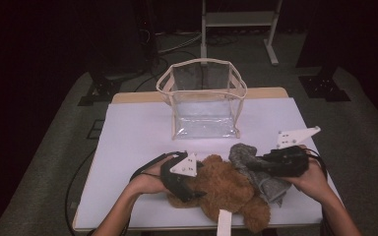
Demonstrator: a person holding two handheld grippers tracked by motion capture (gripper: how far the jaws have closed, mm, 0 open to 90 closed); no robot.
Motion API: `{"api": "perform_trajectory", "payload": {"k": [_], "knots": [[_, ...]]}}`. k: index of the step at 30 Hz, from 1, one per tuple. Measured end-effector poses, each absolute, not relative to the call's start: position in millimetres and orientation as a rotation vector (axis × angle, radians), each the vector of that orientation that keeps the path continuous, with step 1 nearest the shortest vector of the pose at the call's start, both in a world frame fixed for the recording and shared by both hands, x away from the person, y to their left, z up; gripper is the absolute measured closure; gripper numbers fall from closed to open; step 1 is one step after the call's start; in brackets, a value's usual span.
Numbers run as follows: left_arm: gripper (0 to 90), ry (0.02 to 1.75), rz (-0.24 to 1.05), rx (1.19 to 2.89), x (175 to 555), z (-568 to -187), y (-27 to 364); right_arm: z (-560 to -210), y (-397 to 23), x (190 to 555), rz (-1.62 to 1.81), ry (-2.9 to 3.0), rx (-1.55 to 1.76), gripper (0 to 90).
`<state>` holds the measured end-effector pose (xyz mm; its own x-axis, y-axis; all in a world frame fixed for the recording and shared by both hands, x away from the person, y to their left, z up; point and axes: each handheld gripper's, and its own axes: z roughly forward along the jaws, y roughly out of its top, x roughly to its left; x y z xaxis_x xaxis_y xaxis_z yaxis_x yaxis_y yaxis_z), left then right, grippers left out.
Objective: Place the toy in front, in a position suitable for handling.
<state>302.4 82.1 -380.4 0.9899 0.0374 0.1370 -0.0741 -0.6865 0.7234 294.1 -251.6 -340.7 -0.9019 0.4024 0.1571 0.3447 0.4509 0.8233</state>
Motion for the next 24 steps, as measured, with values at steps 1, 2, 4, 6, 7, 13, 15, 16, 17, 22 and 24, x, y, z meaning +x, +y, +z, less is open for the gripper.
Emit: {"api": "perform_trajectory", "payload": {"k": [1,2,4,6,7,13,15,16,17,22,24], "knots": [[18.9,-0.023,0.177,2.318,302.9,-380.5,82.0,-342.0,-257.6,290.8,1.465,2.616,0.696,75.4],[18.7,-0.02,0.177,2.317,303.0,-380.4,81.5,-344.1,-263.2,287.4,1.467,2.612,0.715,75.4],[18.0,-0.03,0.183,2.323,302.7,-379.4,79.2,-350.1,-270.2,281.3,1.468,2.613,0.743,75.3],[15.6,-0.042,0.186,2.337,301.4,-377.6,74.7,-356.8,-270.8,277.7,1.471,2.616,0.757,75.3],[14.1,-0.048,0.188,2.346,300.4,-377.2,70.8,-359.9,-269.3,277.5,1.473,2.623,0.757,75.2],[7.9,-0.085,0.176,2.357,298.7,-369.6,55.4,-369.5,-251.5,288.0,1.511,2.648,0.738,75.4],[7.9,-0.085,0.151,2.345,298.8,-367.9,49.1,-369.6,-247.9,292.8,1.532,2.645,0.735,75.4],[6.3,-0.084,0.152,2.347,298.6,-367.5,46.6,-369.7,-244.9,295.1,1.545,2.645,0.74,75.6],[5.2,-0.089,0.151,2.349,298.6,-366.8,43.1,-369.5,-242.8,296.5,1.547,2.648,0.738,75.7],[1.8,-0.102,0.172,2.354,294.5,-365.2,26.5,-369.7,-229.5,303.1,1.554,2.657,0.709,75.8],[1.8,-0.095,0.187,2.362,294.2,-367.0,20.4,-371.1,-226.9,304.6,1.559,2.659,0.706,75.9]]}}
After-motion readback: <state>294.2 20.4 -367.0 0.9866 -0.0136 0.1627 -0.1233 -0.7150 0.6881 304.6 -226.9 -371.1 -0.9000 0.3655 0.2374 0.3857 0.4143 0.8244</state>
